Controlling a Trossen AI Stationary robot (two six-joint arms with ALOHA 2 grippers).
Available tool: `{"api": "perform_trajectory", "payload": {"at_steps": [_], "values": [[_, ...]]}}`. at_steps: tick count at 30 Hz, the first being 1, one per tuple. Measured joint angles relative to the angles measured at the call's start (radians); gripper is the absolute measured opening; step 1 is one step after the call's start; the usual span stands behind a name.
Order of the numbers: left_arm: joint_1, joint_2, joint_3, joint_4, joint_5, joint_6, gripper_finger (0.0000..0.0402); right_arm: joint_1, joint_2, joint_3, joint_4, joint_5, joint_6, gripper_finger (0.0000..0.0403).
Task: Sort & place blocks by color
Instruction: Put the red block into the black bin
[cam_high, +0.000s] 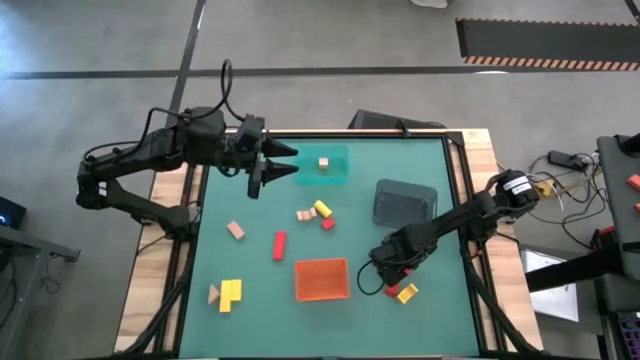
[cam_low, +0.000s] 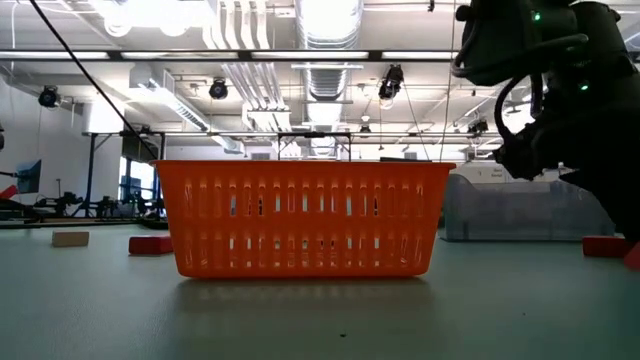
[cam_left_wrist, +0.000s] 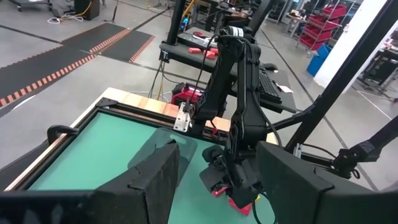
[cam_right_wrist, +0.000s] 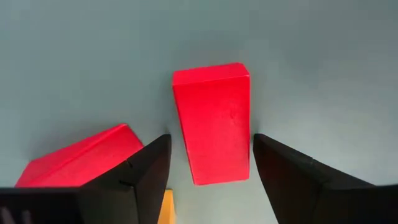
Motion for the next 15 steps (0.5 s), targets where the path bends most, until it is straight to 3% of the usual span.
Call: {"api": "perform_trajectory", "payload": {"at_steps": [11,15], "values": [[0.000,0.013,0.000,-0.001,0.000,0.000,0.0199,0.000,-0.006,0.000,0.020,0.001,-0.008,0.0126],[0.000,0.018,0.000,-0.001,0.000,0.000,0.0199,0.000,-0.007,0.000,0.020,0.001,-0.018,0.0121]]}}
